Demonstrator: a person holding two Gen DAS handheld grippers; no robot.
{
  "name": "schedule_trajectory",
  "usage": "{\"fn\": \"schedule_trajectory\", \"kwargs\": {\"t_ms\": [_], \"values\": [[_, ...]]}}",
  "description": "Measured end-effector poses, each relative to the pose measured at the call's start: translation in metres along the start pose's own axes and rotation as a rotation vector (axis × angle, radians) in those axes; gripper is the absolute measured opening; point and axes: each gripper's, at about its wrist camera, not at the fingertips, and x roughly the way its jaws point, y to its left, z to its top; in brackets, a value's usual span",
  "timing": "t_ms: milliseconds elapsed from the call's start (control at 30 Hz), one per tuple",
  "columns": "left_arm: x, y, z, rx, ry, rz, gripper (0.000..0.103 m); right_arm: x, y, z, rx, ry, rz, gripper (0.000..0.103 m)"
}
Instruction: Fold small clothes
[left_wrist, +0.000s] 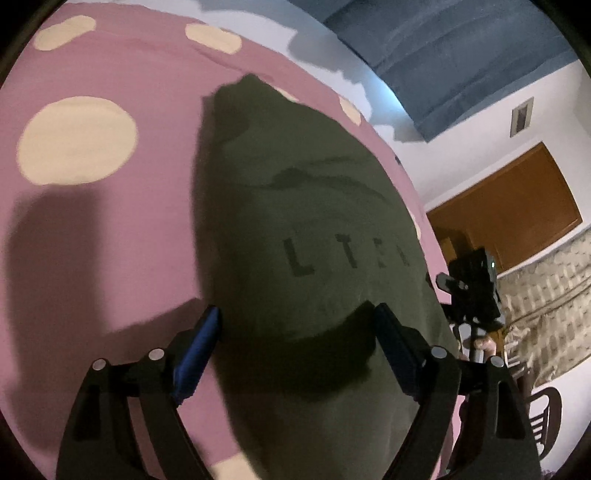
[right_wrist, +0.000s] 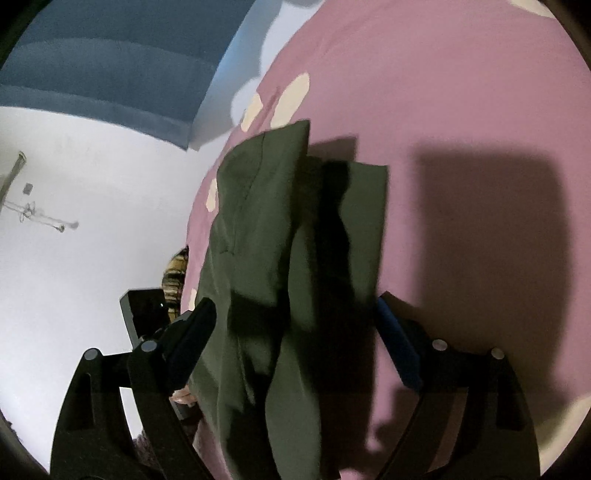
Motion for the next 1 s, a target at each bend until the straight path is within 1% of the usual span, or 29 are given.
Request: {"fn": "schedule_trajectory", "kwargs": {"t_ms": [67, 133, 167, 233, 267, 300, 433, 567, 667, 900, 967, 1000], "values": [[0.009, 0.003, 0.001, -0.010, 0.019, -0.011, 0.083, 0.012, 0.007, 0.003, -0.040, 0.035, -0.022, 0.089], [0.010, 0.003, 0.001, -0.008, 0.012, -0.020, 0.082, 0.025, 0.015, 0.005, -0.088, 0.081, -0.048, 0.090], [0.010, 0.002, 0.001, 0.005, 0.007, -0.014, 0.079, 0.029, 0.018, 0.005, -0.105, 0.092, -0.063, 0.089], [0.010, -0.002, -0.003, 0.045, -0.001, 0.017, 0.074, 0.036, 0.025, 0.004, -0.135, 0.099, -0.090, 0.070], [0.007, -0.004, -0.005, 0.057, -0.003, 0.026, 0.070, 0.039, 0.025, 0.003, -0.137, 0.110, -0.089, 0.063], [0.005, -0.004, -0.008, 0.065, -0.003, 0.032, 0.069, 0.040, 0.024, 0.003, -0.133, 0.108, -0.083, 0.055], [0.002, -0.009, -0.007, 0.076, -0.014, 0.060, 0.060, 0.040, 0.028, 0.000, -0.137, 0.077, -0.063, 0.044], [-0.004, -0.014, -0.007, 0.097, -0.032, 0.083, 0.054, 0.034, 0.038, -0.013, -0.170, 0.045, -0.070, 0.038], [-0.010, -0.016, -0.009, 0.108, -0.048, 0.091, 0.052, 0.035, 0.044, -0.015, -0.193, 0.026, -0.077, 0.036], [-0.024, -0.013, -0.007, 0.127, -0.070, 0.119, 0.051, 0.036, 0.047, -0.017, -0.196, 0.010, -0.054, 0.035], [-0.026, -0.013, -0.006, 0.128, -0.075, 0.128, 0.051, 0.029, 0.035, -0.017, -0.204, 0.010, -0.050, 0.034], [-0.028, -0.013, -0.006, 0.127, -0.079, 0.132, 0.051, 0.030, 0.037, -0.016, -0.208, 0.007, -0.047, 0.033]]}}
